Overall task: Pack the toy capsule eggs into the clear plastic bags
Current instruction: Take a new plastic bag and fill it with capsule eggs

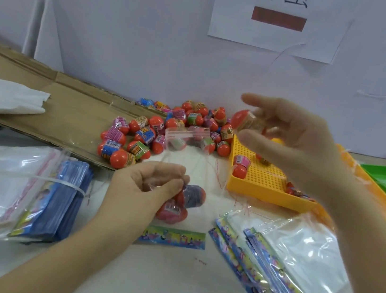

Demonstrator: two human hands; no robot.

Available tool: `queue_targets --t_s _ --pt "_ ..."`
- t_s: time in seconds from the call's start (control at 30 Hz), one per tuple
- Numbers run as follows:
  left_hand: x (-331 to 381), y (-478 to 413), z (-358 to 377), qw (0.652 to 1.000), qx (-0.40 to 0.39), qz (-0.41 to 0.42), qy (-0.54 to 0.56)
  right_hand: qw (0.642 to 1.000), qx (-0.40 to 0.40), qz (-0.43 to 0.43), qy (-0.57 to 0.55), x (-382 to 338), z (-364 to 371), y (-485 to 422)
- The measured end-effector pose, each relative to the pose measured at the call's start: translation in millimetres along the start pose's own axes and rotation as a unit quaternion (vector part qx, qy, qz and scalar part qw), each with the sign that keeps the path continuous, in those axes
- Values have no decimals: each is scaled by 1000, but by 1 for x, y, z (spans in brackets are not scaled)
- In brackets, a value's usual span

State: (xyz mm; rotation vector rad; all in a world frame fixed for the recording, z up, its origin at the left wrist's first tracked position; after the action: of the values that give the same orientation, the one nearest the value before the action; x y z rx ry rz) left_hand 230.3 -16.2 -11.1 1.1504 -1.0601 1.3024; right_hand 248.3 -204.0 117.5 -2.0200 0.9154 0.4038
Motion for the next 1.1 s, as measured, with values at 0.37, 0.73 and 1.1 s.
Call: queue_targets --t_s 0.37,0.73,1.1 --pt "2 11 20 993 -105 34 -37 956 -133 -81 250 -23 39 7" --pt "3 11 21 990 -122 56 -42 963 -32 -147 223 -39 29 6" --pt "6 10 17 993 -78 79 -30 939 -83 -177 285 -44 43 10"
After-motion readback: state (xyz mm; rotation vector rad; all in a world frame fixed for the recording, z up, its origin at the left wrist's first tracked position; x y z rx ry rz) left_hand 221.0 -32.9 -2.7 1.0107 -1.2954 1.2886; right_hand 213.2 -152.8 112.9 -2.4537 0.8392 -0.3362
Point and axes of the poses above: each hand's wrist, its own y-axis away from the middle knuckle, its own z-axis out of the palm, x = y × z, the point moved 7 cm from there along -y, towards the middle knuckle, and after that the axes turned 6 degrees about -z, right-handed, at the moved point
